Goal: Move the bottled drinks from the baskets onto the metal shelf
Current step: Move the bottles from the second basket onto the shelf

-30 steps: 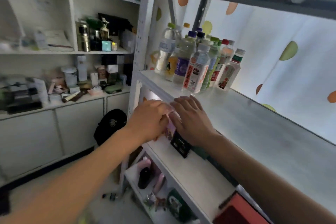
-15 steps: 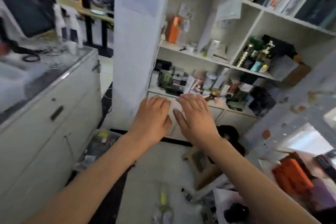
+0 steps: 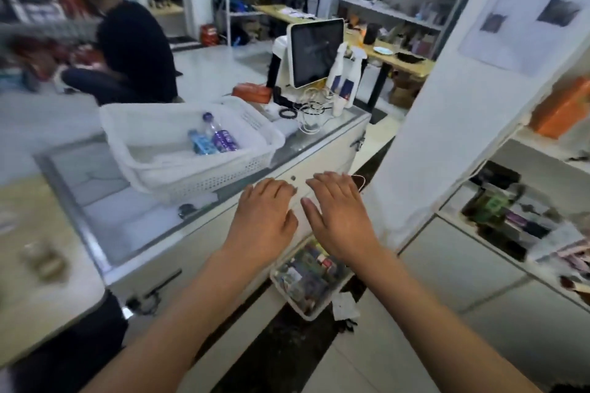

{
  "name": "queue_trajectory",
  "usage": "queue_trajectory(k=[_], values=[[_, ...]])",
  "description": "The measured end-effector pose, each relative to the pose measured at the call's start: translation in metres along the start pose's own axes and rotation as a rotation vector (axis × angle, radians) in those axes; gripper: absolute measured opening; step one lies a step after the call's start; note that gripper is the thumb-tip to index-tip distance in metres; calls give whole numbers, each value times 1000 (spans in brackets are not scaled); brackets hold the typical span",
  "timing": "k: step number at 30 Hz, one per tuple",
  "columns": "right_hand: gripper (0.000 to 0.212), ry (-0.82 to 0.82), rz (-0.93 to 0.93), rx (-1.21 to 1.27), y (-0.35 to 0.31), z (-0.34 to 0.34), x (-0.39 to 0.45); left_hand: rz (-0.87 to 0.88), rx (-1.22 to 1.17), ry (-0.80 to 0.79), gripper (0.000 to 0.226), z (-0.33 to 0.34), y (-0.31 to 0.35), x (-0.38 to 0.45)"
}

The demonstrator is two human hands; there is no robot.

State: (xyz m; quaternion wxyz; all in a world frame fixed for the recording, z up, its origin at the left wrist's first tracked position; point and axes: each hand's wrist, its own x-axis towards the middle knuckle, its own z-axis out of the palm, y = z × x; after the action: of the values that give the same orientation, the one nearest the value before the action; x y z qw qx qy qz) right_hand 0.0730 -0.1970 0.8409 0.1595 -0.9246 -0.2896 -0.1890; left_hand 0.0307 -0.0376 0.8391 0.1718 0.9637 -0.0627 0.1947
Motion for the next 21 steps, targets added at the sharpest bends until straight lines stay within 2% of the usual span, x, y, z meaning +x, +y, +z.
queue_trajectory(k=[5, 9, 15, 21], values=[[42, -47, -80, 150, 8, 56, 60, -121, 83, 38, 38, 3, -35, 23], [36, -52, -177, 266, 21, 92, 104, -230, 145, 52, 39, 11, -54, 58], [36, -139, -214, 363, 39, 132, 170, -423, 210, 109, 39, 24, -81, 100], [29, -232, -196, 498, 32, 172, 231, -555, 169, 122, 38, 27, -131, 127]])
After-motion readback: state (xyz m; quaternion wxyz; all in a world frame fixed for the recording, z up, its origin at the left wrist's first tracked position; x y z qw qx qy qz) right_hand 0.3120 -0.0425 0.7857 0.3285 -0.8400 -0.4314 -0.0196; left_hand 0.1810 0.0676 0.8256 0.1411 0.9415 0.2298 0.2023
